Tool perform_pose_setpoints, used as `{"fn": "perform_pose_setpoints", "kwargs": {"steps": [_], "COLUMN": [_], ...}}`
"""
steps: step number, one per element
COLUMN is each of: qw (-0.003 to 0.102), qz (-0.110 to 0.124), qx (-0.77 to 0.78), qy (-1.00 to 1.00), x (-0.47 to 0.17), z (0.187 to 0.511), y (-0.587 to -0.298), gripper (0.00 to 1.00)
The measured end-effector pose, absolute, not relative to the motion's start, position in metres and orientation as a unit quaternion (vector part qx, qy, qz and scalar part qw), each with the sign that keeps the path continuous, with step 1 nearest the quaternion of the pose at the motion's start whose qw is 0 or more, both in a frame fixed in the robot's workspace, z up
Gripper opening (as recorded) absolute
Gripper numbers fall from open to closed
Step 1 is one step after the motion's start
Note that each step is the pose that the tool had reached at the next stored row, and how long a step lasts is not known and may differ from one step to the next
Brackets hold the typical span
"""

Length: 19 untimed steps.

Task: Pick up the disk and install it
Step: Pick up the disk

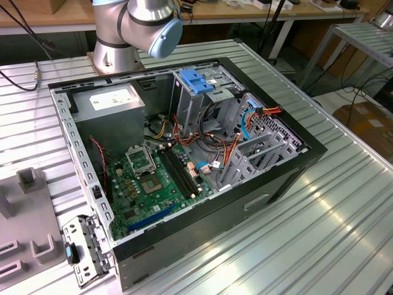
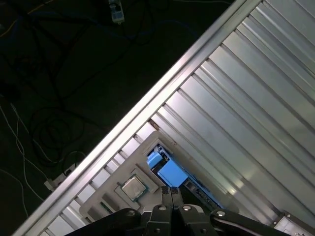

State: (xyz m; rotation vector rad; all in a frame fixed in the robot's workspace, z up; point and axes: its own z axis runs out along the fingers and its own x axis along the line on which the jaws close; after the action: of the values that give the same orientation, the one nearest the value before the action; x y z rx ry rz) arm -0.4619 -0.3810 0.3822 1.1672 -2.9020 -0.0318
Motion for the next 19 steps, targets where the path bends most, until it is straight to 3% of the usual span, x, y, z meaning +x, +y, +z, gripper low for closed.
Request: {"fn": "perform_pose_setpoints", "kwargs": {"steps": [19], "qw": [0.008], "qz": [-0.009], "qx": [0.512], "qy": [-0.859], "x": [-0.4619], "z": [0.3814], "y": [-0.381], "gripper": [0.11]}}
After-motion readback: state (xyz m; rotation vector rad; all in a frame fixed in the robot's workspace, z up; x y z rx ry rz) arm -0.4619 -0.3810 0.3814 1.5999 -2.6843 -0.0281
